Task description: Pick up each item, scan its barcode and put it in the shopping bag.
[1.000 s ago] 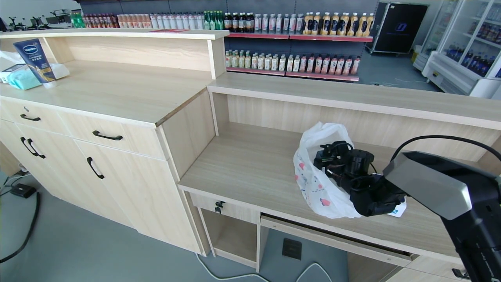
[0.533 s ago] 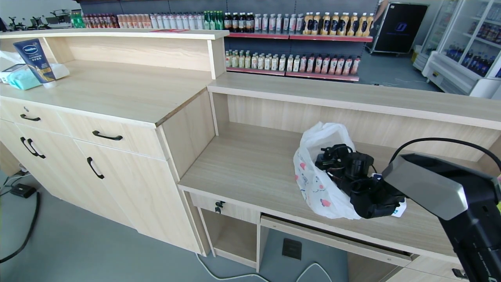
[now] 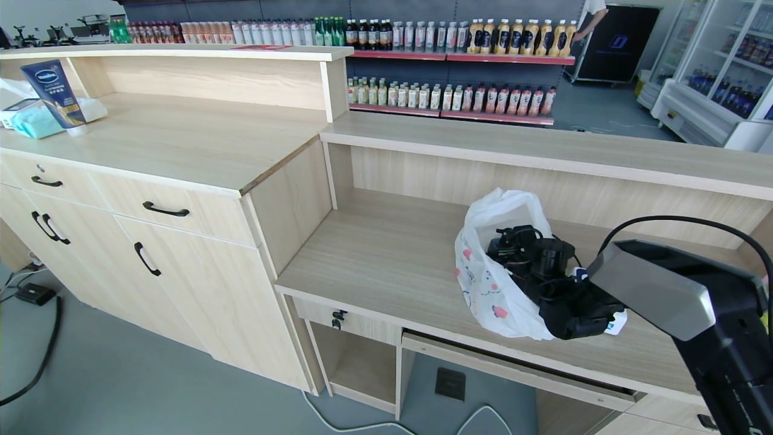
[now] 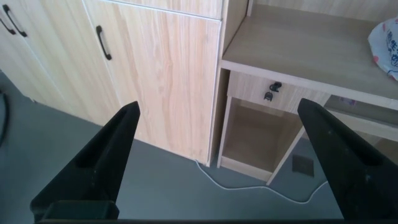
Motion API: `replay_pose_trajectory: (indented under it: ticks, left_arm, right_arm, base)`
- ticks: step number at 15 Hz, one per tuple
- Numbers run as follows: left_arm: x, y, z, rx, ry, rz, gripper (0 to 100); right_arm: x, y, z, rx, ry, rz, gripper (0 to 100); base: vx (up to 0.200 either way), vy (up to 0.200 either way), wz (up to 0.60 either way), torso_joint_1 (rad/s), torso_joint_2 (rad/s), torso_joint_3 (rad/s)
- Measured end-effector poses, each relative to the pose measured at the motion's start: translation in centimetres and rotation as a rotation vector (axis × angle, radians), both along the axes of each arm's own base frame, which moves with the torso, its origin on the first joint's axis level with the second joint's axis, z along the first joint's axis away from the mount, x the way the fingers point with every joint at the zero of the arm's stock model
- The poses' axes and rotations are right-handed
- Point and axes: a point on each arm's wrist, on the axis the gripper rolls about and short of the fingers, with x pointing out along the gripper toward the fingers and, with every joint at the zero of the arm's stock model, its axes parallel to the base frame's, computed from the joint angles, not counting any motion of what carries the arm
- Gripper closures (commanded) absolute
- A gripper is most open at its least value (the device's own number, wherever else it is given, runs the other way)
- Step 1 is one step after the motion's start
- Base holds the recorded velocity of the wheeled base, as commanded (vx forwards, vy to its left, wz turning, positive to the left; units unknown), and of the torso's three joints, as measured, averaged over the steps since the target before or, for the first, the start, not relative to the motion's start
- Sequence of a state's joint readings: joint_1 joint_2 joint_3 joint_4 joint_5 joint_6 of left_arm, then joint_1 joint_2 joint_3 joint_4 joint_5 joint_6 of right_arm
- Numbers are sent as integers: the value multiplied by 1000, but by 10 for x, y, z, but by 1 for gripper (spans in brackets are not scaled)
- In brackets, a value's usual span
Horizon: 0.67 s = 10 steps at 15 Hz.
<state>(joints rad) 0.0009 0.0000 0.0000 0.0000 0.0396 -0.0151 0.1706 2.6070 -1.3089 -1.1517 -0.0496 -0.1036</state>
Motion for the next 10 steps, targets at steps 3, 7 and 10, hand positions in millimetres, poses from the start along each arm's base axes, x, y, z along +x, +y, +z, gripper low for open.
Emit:
replay_pose_trajectory:
  ticks: [3,7,10]
  left_arm:
    - [0,0,0,0,0,0,0]
    - [0,0,0,0,0,0,0]
    - [0,0,0,0,0,1,0]
  right_arm:
    - [0,0,5,1,-8,0,0]
    - [-14,7,54,1,-65,22,0]
    - [-44,7,108,-48,-101,49,0]
  base:
    - [0,0,0,0,0,0]
    - [0,0,0,0,0,0]
    - [0,0,0,0,0,0]
